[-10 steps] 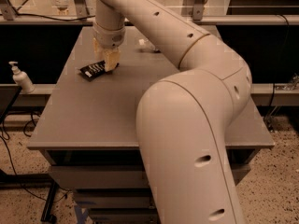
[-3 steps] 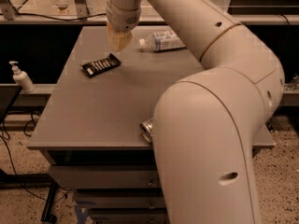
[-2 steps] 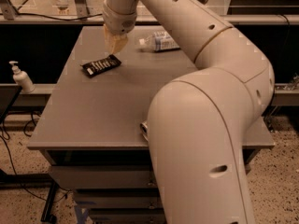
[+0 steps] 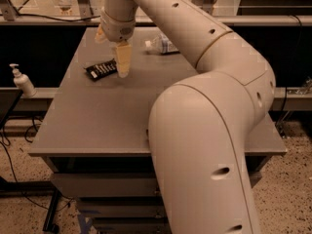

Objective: Pick rxbar chocolate

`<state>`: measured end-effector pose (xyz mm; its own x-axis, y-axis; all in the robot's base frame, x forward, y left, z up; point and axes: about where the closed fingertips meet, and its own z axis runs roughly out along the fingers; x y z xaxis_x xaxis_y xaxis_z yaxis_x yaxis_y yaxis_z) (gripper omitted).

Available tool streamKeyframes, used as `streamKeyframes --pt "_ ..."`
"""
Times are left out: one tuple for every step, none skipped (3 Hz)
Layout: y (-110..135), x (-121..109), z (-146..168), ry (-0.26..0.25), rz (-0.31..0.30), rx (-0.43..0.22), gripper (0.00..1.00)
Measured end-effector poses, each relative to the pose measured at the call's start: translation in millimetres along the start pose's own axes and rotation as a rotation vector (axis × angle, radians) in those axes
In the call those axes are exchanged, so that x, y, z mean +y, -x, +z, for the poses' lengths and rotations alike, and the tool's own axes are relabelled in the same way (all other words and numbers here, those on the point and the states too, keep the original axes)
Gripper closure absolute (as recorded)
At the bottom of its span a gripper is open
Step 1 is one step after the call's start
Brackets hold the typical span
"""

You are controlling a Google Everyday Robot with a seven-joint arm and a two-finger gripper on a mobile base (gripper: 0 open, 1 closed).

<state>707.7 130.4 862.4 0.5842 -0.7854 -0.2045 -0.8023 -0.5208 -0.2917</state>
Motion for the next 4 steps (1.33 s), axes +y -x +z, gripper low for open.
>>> streamKeyframes --pt "8.1 -0.7 8.4 0.01 -0.001 -0.015 0.0" --pt "15.1 -2.0 23.9 0.034 -0.004 -0.026 0.0" --pt "16.2 2.6 38.4 0.066 -0.002 -0.034 0.17" --pt "13.1 5.0 43.2 0.077 0.005 -0.033 0.41"
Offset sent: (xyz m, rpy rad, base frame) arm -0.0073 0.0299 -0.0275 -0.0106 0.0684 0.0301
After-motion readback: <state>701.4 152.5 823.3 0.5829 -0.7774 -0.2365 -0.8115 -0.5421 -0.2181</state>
